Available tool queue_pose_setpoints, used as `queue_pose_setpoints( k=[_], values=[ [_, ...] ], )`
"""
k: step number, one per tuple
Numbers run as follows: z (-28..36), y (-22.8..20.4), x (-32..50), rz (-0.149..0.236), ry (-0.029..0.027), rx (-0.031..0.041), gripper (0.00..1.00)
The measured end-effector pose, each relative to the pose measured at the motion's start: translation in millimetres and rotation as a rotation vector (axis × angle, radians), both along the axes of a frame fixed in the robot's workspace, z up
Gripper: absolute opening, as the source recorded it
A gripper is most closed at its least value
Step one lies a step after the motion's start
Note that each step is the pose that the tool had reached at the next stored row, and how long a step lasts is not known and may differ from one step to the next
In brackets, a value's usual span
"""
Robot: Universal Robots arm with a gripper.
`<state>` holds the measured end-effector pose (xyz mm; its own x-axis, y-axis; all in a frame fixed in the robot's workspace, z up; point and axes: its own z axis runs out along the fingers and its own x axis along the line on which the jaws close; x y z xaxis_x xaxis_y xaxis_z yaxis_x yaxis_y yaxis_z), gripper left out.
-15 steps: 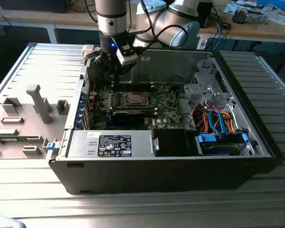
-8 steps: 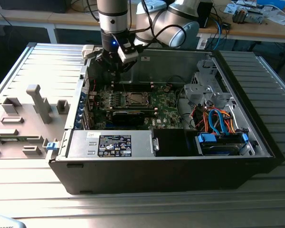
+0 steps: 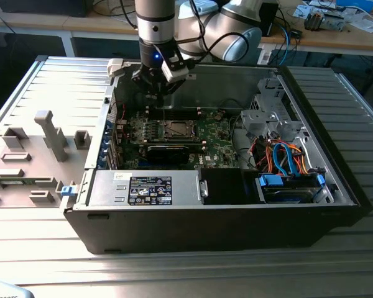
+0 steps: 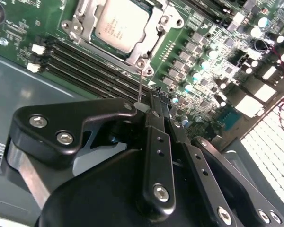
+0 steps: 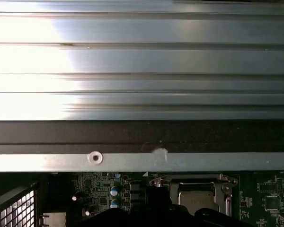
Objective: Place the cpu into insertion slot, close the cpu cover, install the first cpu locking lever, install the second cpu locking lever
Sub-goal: 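Install the first cpu locking lever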
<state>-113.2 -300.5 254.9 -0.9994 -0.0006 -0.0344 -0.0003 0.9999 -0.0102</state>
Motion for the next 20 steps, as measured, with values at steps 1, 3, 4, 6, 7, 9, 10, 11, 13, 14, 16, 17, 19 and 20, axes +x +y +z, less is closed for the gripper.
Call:
queue_pose_setpoints(
  k=[1,3,4,6,7,9,10,11,13,14,16,17,19,20],
  values=[
    [0.0,0.0,1.3,0.0,0.0001,0.0,0.11],
    [0.1,0.0,2.5,0.0,0.0003,-0.0001,0.11],
    [0.0,0.0,2.6,0.0,0.0002,0.0,0.11],
    [0.0,0.0,2.7,0.0,0.0002,0.0,0.11],
    [-0.3,0.1,2.8,0.0,0.0001,0.0002,0.11],
    [-2.0,0.0,2.7,-0.001,0.0002,0.0,0.11],
    [-3.3,0.0,2.8,-0.002,0.0001,0.0001,0.11],
    [-5.5,0.1,2.9,-0.002,0.0002,0.0001,0.11],
    [-9.1,0.4,3.2,-0.003,0.0002,0.0,0.11],
    [-11.4,0.6,3.4,-0.002,0.0002,0.0,0.11],
    [-14.6,1.0,4.1,-0.003,0.0003,0.0,0.11],
    [-17.0,1.3,5.1,-0.002,0.0003,0.0,0.11],
    [-20.5,1.7,6.7,-0.003,0.0003,0.0,0.11],
    [-22.2,1.8,7.6,-0.003,0.0004,-0.0001,0.11]
  ],
)
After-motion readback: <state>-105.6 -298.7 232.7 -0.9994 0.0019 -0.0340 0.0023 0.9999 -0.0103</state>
